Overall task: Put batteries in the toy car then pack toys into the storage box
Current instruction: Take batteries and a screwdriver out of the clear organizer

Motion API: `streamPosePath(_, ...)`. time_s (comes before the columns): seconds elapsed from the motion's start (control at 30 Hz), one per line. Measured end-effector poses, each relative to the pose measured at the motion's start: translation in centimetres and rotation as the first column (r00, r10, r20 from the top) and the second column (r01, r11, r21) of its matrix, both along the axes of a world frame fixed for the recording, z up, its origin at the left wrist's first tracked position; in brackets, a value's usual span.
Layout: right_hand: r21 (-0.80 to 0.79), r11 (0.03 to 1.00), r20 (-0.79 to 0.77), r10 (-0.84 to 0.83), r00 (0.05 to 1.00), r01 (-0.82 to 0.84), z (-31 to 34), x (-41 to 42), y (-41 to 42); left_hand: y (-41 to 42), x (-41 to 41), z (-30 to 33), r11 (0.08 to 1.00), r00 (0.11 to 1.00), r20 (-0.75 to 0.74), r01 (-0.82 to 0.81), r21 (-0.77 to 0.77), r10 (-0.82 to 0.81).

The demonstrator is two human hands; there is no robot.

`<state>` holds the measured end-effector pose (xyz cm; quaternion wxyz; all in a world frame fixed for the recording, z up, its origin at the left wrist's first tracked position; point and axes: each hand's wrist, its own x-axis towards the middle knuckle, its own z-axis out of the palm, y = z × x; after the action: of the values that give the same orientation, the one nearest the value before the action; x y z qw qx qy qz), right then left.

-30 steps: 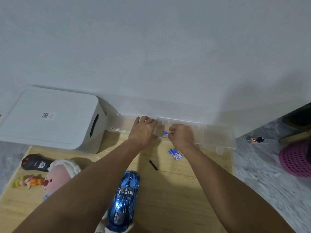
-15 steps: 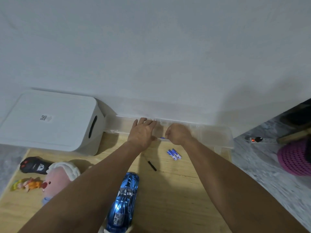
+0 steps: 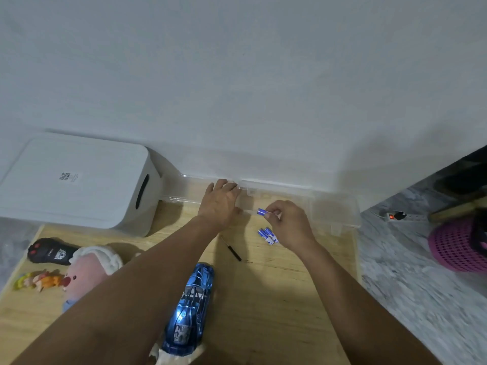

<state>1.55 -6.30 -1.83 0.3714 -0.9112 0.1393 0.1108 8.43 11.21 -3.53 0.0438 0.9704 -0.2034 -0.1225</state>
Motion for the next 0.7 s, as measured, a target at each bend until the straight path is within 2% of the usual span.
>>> streamPosePath(0.1, -0.003, 0.993, 0.047, -0.12, 0.992, 0.121, -2.0, -2.7, -0.2, 0.1, -0.5, -0.1, 0.999, 1.0, 0.008, 0.017, 0.032, -0.017)
streamPosePath(0.23, -0.045, 0.967, 0.028, -0.251, 0.968, 0.252, -4.4, -4.3, -0.6, 0.1, -1.5, 0.3, 0.999, 1.0, -0.016, 0.011, 0.031, -0.01)
streamPosePath(0.47, -0.097, 0.96, 0.016, -0.264, 0.964, 0.265, -5.5, -5.1, -0.7, 0.9, -3.1, 1.1, 1.0, 1.0, -0.008, -0.017, -0.01, 0.017)
streamPosePath(0.7, -0.083, 0.956, 0.042, -0.277, 0.96, 0.28, -5.3, -5.5, -0.6, 2.4, -5.2, 1.5, 0.998, 0.998, 0.007, -0.056, -0.006, 0.056)
